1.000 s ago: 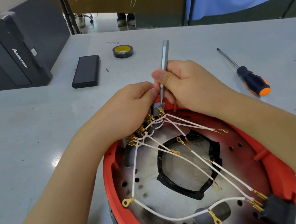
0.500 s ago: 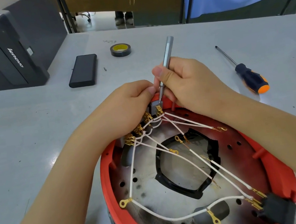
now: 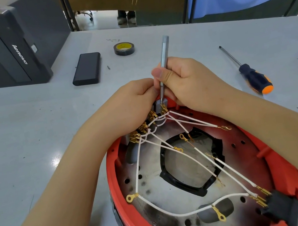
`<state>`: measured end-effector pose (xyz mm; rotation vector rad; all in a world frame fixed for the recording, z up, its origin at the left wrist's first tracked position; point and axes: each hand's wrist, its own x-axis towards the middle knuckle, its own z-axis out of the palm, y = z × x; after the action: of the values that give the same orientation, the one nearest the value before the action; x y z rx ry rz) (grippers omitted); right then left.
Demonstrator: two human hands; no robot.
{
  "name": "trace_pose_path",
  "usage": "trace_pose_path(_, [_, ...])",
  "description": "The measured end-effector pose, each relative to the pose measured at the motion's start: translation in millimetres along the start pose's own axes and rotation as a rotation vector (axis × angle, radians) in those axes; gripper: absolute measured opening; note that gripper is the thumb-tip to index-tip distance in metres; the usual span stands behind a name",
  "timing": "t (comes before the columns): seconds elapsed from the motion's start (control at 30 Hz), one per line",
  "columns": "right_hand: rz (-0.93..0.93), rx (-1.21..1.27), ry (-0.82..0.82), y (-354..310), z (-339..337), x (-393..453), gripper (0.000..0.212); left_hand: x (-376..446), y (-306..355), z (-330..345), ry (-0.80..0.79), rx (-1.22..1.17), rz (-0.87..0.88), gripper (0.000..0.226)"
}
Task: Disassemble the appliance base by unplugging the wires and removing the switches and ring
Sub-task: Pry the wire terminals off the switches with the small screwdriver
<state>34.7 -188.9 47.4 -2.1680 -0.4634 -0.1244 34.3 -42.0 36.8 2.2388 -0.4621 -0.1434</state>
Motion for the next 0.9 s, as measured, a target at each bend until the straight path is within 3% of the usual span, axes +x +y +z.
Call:
trace_pose_path(0.47, [0.056, -0.061, -0.046, -1.6, -0.4, 7.5, 0.037, -2.2, 2.9, -0.2, -0.026, -0.039, -0.042, 0.030])
trace_pose_path(0.7, [0.069, 0.051, 0.041, 5.7, -2.1, -0.2, 0.033, -1.1, 2.8, -0.8, -0.022, -0.009, -0.029, 0.031])
trace_pose_path(0.9, [0.057, -0.048, 0.078, 5.0, 0.2, -0.8, 0.032, -1.4, 2.8, -0.9, -0.017, -0.011, -0.028, 0.029])
